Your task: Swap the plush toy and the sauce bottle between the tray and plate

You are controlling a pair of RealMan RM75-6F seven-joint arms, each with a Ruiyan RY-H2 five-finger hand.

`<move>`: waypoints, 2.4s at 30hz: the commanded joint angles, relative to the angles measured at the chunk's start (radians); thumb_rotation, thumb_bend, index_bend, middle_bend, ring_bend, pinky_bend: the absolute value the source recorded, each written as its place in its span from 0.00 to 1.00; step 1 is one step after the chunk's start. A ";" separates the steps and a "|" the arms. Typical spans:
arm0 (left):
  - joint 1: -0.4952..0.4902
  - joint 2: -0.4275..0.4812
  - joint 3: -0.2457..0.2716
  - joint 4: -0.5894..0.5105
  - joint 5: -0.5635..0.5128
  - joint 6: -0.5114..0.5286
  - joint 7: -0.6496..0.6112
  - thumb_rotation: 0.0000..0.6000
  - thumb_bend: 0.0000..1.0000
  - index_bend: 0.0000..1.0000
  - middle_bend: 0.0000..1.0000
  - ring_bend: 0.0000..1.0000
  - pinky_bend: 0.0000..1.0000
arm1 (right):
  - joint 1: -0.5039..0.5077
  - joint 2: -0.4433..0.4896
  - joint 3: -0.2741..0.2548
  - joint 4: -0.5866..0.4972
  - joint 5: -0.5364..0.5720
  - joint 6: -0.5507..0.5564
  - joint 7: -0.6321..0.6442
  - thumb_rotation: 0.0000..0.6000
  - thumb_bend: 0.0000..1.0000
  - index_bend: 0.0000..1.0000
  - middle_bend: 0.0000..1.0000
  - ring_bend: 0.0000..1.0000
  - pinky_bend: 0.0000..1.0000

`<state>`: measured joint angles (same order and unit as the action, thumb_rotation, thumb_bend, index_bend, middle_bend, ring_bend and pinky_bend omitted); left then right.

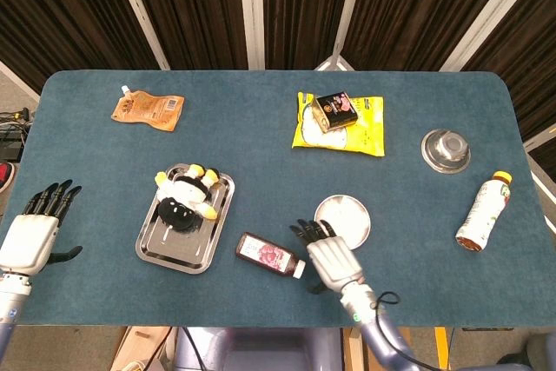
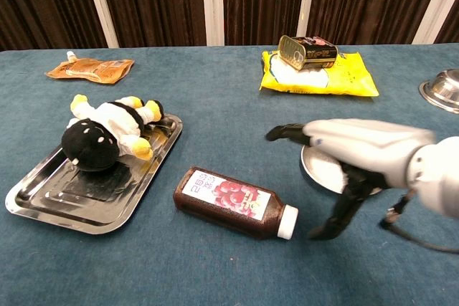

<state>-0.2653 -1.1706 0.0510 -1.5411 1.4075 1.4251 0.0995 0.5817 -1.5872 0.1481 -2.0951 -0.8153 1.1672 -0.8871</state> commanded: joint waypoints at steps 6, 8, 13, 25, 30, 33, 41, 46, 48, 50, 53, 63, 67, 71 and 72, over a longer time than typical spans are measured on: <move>0.017 -0.003 -0.024 0.009 0.001 0.007 -0.006 1.00 0.01 0.10 0.00 0.00 0.10 | 0.094 -0.195 0.054 0.053 0.128 0.133 -0.090 1.00 0.03 0.05 0.00 0.03 0.00; 0.020 -0.003 -0.031 0.012 -0.001 0.006 -0.009 1.00 0.01 0.10 0.00 0.00 0.10 | 0.111 -0.240 0.072 0.077 0.151 0.175 -0.112 1.00 0.03 0.05 0.01 0.03 0.00; 0.028 0.001 -0.044 0.015 -0.001 0.003 -0.024 1.00 0.01 0.10 0.00 0.00 0.10 | 0.136 -0.338 0.108 0.140 0.192 0.263 -0.134 1.00 0.03 0.08 0.06 0.08 0.00; 0.047 0.009 -0.069 0.014 0.002 0.009 -0.050 1.00 0.01 0.11 0.00 0.00 0.10 | 0.160 -0.453 0.132 0.270 0.217 0.314 -0.127 1.00 0.03 0.15 0.18 0.19 0.00; 0.053 0.008 -0.080 0.016 0.002 0.011 -0.059 1.00 0.01 0.12 0.00 0.00 0.10 | 0.166 -0.483 0.139 0.293 0.213 0.314 -0.115 1.00 0.03 0.16 0.20 0.21 0.00; 0.054 0.004 -0.086 0.019 -0.002 0.005 -0.062 1.00 0.02 0.12 0.00 0.00 0.10 | 0.168 -0.500 0.143 0.305 0.203 0.312 -0.102 1.00 0.03 0.20 0.24 0.26 0.00; 0.062 0.001 -0.099 0.020 0.000 0.011 -0.071 1.00 0.04 0.12 0.00 0.00 0.10 | 0.167 -0.534 0.137 0.374 0.164 0.313 -0.077 1.00 0.03 0.29 0.39 0.39 0.00; 0.069 -0.002 -0.110 0.021 -0.005 0.019 -0.078 1.00 0.04 0.13 0.00 0.00 0.10 | 0.154 -0.534 0.129 0.390 0.168 0.292 -0.061 1.00 0.03 0.29 0.40 0.39 0.00; 0.070 -0.004 -0.113 0.023 -0.003 0.021 -0.079 1.00 0.04 0.13 0.00 0.00 0.10 | 0.151 -0.534 0.128 0.394 0.162 0.288 -0.055 1.00 0.03 0.29 0.40 0.40 0.00; 0.071 -0.006 -0.115 0.024 -0.003 0.020 -0.079 1.00 0.04 0.14 0.00 0.00 0.10 | 0.150 -0.533 0.128 0.396 0.157 0.285 -0.052 1.00 0.03 0.31 0.41 0.42 0.00; 0.071 -0.007 -0.117 0.025 -0.004 0.015 -0.084 1.00 0.04 0.14 0.00 0.00 0.10 | 0.149 -0.534 0.126 0.410 0.138 0.289 -0.050 1.00 0.05 0.37 0.51 0.52 0.05; 0.081 -0.011 -0.133 0.029 -0.006 0.027 -0.101 1.00 0.04 0.16 0.00 0.00 0.10 | 0.116 -0.505 0.125 0.406 0.107 0.280 -0.006 1.00 0.17 0.50 0.65 0.64 0.13; 0.083 -0.012 -0.135 0.030 -0.004 0.029 -0.097 1.00 0.04 0.16 0.00 0.00 0.10 | 0.104 -0.453 0.143 0.363 0.070 0.275 0.021 1.00 0.17 0.51 0.65 0.64 0.13; 0.083 -0.015 -0.139 0.032 -0.005 0.029 -0.096 1.00 0.04 0.16 0.00 0.00 0.10 | 0.092 -0.393 0.177 0.319 0.063 0.288 0.020 1.00 0.18 0.51 0.65 0.64 0.13; 0.084 -0.017 -0.140 0.033 -0.004 0.029 -0.095 1.00 0.04 0.16 0.00 0.00 0.10 | 0.087 -0.373 0.189 0.307 0.065 0.293 0.021 1.00 0.18 0.51 0.65 0.64 0.13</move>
<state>-0.1818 -1.1870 -0.0887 -1.5082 1.4030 1.4544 0.0046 0.6785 -1.9900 0.3155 -1.7650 -0.7473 1.4510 -0.8689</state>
